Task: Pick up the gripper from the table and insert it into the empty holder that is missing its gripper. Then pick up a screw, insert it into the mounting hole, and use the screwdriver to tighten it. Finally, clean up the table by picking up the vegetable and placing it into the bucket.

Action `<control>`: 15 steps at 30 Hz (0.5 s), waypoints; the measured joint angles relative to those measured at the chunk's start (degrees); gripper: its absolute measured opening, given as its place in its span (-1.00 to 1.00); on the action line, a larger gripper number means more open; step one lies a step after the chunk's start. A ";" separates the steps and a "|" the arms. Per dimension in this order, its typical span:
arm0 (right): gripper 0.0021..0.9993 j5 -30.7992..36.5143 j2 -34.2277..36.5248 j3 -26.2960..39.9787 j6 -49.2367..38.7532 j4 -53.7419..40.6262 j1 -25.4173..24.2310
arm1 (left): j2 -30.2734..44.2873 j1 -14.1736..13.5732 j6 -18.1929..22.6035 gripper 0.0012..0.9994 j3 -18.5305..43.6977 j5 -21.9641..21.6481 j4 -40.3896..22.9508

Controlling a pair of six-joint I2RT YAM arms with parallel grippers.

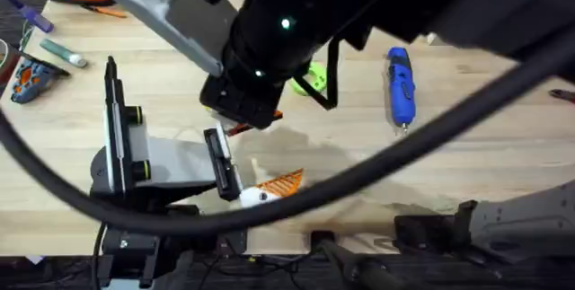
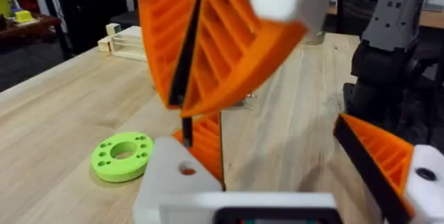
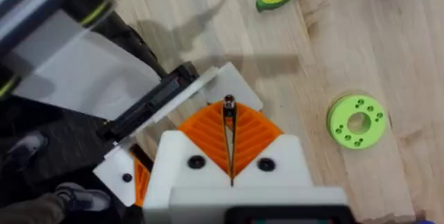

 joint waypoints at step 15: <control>-0.99 0.01 0.02 -2.14 0.42 1.20 -0.44 | 0.00 0.00 0.00 0.97 0.00 -0.01 0.00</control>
